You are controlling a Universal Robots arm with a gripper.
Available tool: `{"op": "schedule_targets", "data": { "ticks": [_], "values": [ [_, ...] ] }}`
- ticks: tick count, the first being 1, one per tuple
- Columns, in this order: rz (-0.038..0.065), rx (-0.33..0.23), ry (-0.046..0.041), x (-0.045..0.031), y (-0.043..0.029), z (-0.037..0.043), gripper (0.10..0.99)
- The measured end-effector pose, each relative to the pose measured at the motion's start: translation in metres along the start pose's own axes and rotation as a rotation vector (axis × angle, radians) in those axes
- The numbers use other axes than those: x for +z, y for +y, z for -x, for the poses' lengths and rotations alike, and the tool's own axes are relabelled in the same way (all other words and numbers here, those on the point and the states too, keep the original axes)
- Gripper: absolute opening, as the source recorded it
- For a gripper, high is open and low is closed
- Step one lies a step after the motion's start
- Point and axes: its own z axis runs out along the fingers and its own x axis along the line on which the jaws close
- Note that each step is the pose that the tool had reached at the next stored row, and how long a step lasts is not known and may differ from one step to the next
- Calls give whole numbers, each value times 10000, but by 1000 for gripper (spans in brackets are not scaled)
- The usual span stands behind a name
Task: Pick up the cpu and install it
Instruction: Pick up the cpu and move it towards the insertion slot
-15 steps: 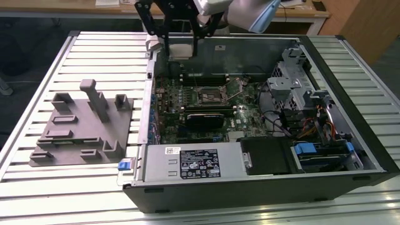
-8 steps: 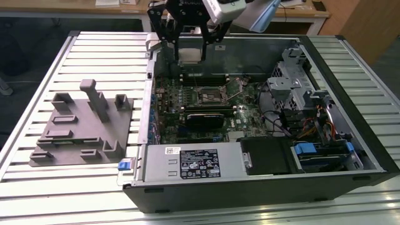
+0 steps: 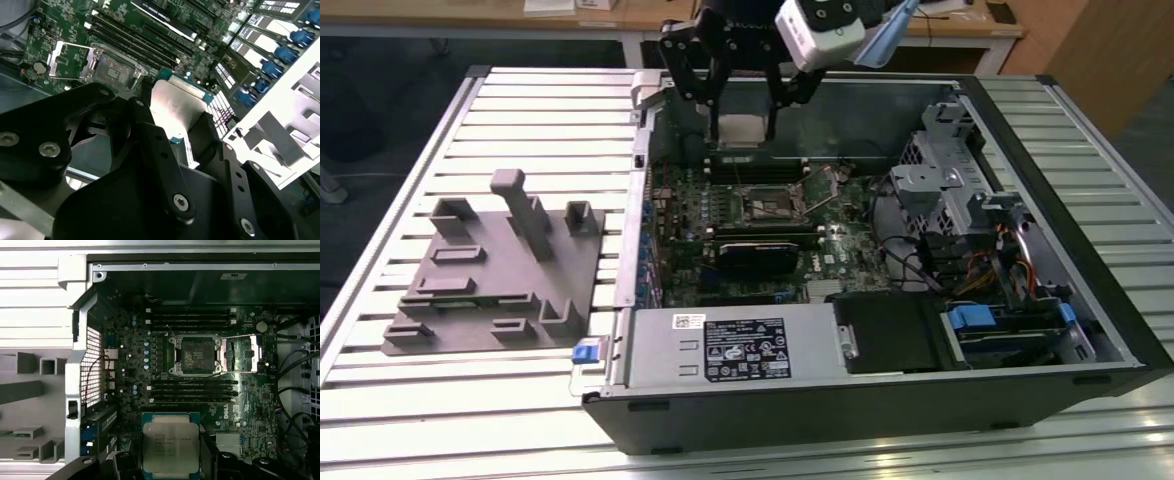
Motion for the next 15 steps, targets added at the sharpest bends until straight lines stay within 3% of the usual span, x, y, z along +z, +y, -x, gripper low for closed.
{"op": "schedule_targets", "data": {
  "ticks": [8,15],
  "values": [
    [1,1,14,144,-3,107,541],
    [2,2,27,270,22,141,541]
  ]
}}
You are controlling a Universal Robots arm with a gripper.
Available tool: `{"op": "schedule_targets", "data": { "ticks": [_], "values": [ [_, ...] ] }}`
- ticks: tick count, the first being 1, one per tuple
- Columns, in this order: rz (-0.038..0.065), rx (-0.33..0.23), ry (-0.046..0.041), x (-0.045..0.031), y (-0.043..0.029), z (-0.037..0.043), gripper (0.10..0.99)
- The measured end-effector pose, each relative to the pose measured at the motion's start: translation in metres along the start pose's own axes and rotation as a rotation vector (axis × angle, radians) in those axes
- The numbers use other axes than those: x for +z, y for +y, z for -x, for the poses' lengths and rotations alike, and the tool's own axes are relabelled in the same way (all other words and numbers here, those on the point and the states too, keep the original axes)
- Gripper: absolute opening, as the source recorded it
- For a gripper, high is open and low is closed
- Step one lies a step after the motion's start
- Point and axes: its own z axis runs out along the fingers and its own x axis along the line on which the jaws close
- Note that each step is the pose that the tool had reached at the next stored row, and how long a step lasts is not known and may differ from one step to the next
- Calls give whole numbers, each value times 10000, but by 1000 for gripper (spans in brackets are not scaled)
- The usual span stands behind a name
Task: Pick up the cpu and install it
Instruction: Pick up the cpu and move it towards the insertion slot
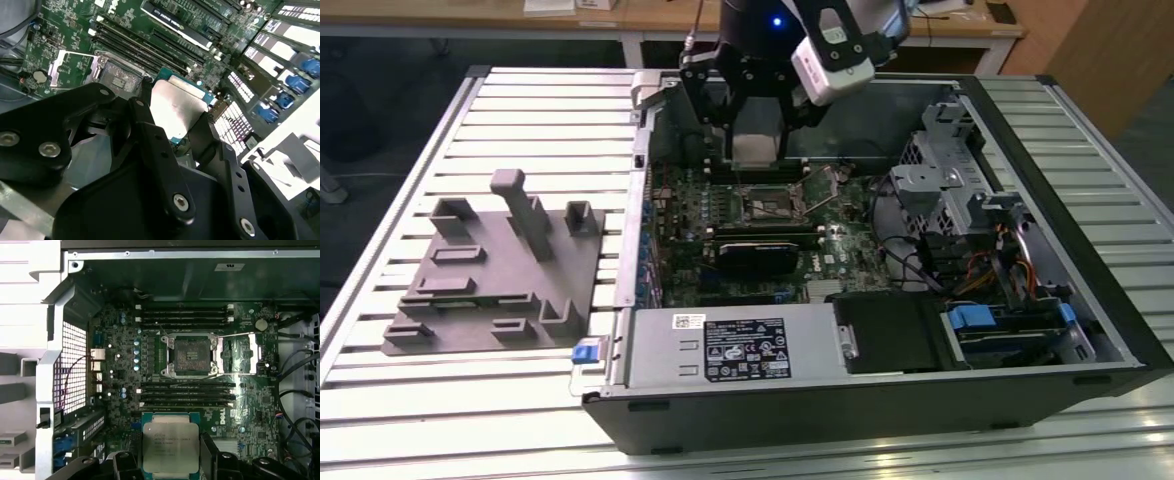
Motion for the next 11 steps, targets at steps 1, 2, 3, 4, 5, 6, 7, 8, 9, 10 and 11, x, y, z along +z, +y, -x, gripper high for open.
{"op": "schedule_targets", "data": {
  "ticks": [1,2,3,4,5,6,7,8,9,10,11],
  "values": [
    [-1,-1,3,18,12,6,541],
    [-2,0,5,36,26,12,541],
    [-1,1,7,55,41,17,541],
    [-2,0,9,75,56,24,541],
    [-1,0,10,94,71,30,541],
    [-2,1,11,112,85,36,541],
    [-3,1,12,130,98,42,541],
    [-1,-1,11,149,107,48,541],
    [-1,-1,10,167,114,55,541],
    [1,0,10,186,120,61,541],
    [0,1,10,205,127,68,541]
  ]
}}
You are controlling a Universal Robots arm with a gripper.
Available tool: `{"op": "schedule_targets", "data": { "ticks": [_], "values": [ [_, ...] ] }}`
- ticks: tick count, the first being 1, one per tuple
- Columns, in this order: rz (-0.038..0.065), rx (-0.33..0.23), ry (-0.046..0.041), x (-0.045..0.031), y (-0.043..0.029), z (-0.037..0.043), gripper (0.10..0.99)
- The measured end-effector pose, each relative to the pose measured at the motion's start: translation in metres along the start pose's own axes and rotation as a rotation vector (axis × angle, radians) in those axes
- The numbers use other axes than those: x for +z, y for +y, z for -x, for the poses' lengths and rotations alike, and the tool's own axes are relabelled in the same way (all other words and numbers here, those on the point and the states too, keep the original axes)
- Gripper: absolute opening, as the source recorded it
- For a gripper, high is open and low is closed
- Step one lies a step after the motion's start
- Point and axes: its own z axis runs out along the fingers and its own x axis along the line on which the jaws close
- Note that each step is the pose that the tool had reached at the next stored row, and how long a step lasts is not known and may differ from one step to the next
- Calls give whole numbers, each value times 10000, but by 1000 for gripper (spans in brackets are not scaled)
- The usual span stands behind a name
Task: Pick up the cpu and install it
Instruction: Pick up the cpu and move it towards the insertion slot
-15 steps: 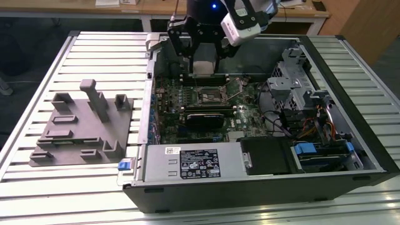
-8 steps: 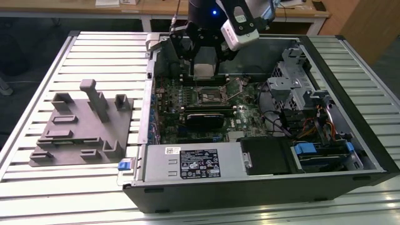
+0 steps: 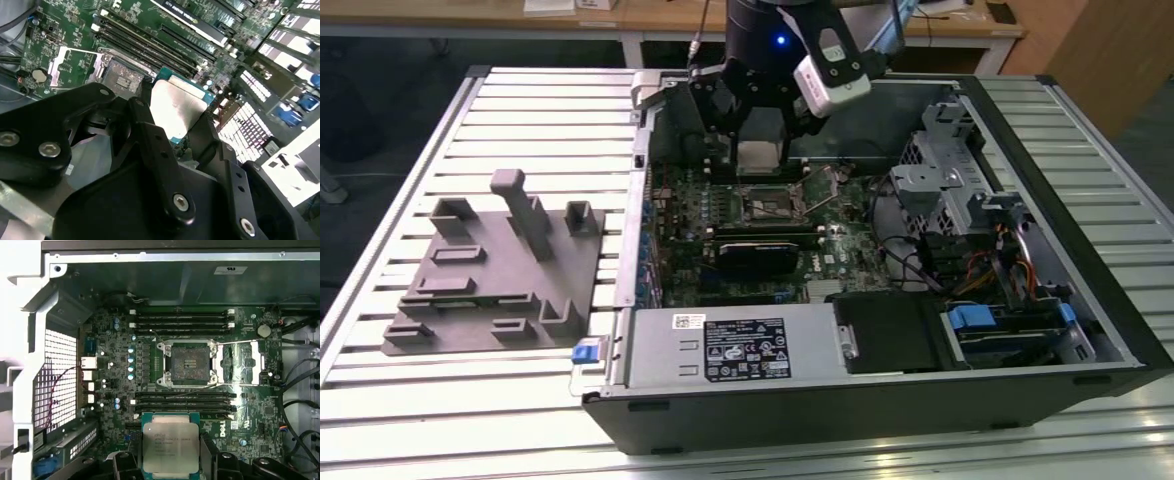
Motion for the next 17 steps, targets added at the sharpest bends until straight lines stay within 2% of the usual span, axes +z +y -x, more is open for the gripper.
{"op": "schedule_targets", "data": {
  "ticks": [10,17],
  "values": [
    [-1,-2,-8,179,25,32,541],
    [-1,-5,-121,264,33,34,541]
  ]
}}
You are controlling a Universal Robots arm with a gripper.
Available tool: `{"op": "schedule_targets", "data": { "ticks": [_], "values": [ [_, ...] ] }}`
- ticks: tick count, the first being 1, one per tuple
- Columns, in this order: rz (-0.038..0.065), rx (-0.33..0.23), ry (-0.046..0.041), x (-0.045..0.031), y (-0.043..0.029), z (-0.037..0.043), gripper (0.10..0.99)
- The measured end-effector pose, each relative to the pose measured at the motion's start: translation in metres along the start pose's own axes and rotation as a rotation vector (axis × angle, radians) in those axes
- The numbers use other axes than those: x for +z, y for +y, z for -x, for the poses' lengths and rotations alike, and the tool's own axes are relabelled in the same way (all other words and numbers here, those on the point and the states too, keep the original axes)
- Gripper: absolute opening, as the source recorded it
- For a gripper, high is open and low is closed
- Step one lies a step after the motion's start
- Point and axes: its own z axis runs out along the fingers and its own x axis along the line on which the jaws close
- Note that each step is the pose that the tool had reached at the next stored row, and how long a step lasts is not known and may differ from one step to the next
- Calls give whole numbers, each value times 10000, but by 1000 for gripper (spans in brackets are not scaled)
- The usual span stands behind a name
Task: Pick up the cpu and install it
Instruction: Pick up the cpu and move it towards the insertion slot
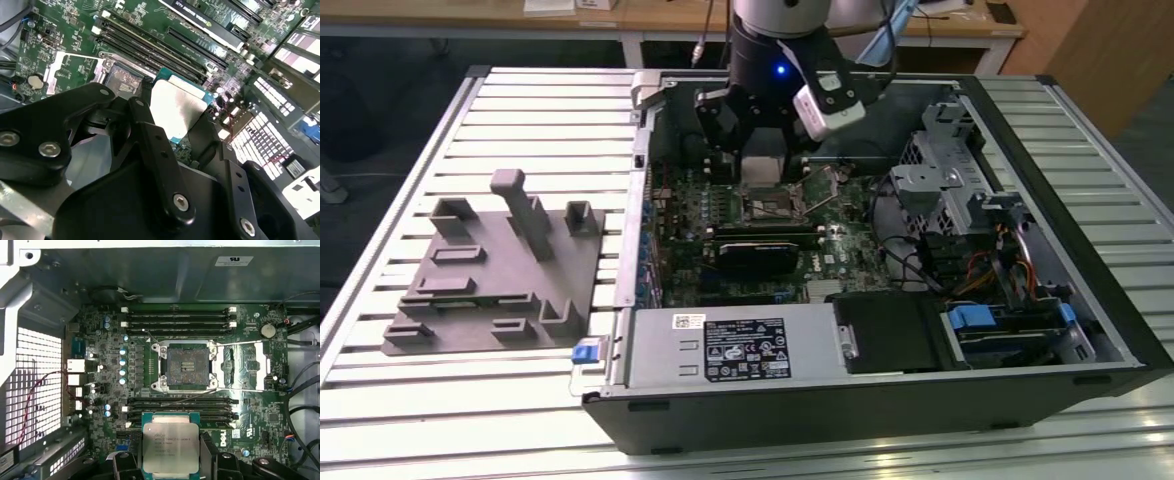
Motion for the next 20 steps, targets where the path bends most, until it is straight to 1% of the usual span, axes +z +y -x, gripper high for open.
{"op": "schedule_targets", "data": {
  "ticks": [5,11,16,20],
  "values": [
    [4,-2,-15,84,22,14,541],
    [4,-1,-16,192,62,79,541],
    [4,-1,-16,278,127,148,541],
    [2,-1,-15,336,210,181,541]
  ]
}}
